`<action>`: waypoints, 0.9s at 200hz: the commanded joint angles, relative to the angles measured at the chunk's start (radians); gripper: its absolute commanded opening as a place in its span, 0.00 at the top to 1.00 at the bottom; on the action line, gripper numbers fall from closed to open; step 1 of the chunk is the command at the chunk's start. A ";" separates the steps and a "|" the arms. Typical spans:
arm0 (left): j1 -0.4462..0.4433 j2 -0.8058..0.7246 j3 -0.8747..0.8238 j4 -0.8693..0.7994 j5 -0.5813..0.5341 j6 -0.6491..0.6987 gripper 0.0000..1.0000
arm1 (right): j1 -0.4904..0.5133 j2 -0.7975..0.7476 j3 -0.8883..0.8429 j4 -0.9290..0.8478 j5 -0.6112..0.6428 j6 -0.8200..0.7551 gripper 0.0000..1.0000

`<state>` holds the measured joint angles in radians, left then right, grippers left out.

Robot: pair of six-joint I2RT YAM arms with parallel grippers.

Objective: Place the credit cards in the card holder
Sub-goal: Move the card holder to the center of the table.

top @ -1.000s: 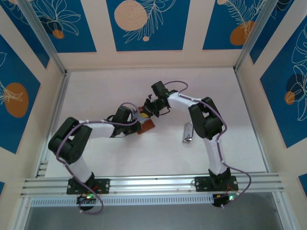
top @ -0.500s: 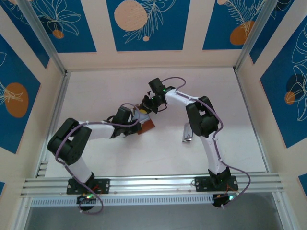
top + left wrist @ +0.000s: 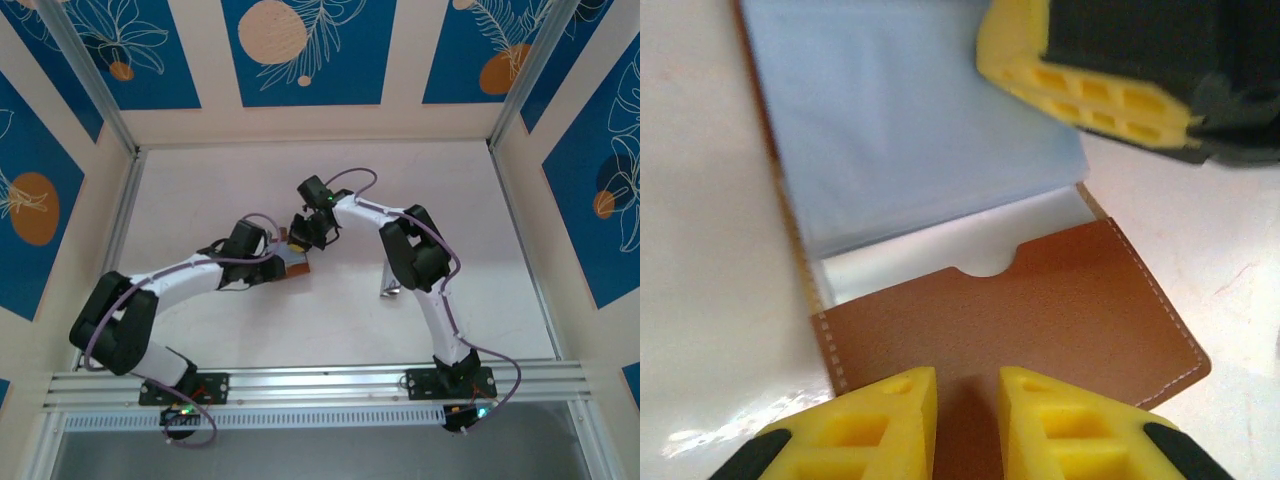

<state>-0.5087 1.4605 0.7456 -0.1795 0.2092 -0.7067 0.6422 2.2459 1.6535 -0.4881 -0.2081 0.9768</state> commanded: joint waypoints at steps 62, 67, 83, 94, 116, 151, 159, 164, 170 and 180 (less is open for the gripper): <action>0.064 0.074 0.164 -0.106 0.042 0.036 0.77 | -0.001 -0.220 -0.437 0.111 0.141 0.137 0.93; 0.064 0.071 0.164 -0.110 0.045 0.036 0.77 | -0.001 -0.234 -0.460 0.118 0.149 0.145 0.94; 0.063 0.053 0.160 -0.127 0.061 0.046 0.75 | 0.002 -0.293 -0.563 0.160 0.187 0.197 0.95; 0.058 0.038 0.154 -0.141 0.068 0.058 0.72 | -0.001 -0.335 -0.638 0.208 0.203 0.241 0.95; 0.039 -0.005 0.115 -0.144 0.076 0.059 0.65 | 0.000 -0.390 -0.721 0.250 0.240 0.299 0.95; -0.057 -0.065 0.033 -0.095 0.082 -0.020 0.51 | 0.014 -0.459 -0.844 0.311 0.315 0.418 0.96; -0.083 -0.081 0.013 -0.078 0.068 -0.051 0.47 | 0.014 -0.468 -0.868 0.334 0.326 0.441 0.96; -0.095 -0.088 -0.001 -0.066 0.060 -0.073 0.45 | 0.015 -0.472 -0.879 0.342 0.331 0.452 0.96; -0.108 -0.101 -0.023 -0.040 0.060 -0.109 0.44 | 0.017 -0.474 -0.887 0.349 0.336 0.459 0.96; -0.125 -0.120 -0.067 0.015 0.052 -0.180 0.41 | 0.022 -0.478 -0.895 0.350 0.349 0.466 0.96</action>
<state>-0.5941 1.3872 0.7563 -0.2516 0.2695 -0.7414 0.6556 1.7336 0.8398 -0.0181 0.0116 1.3567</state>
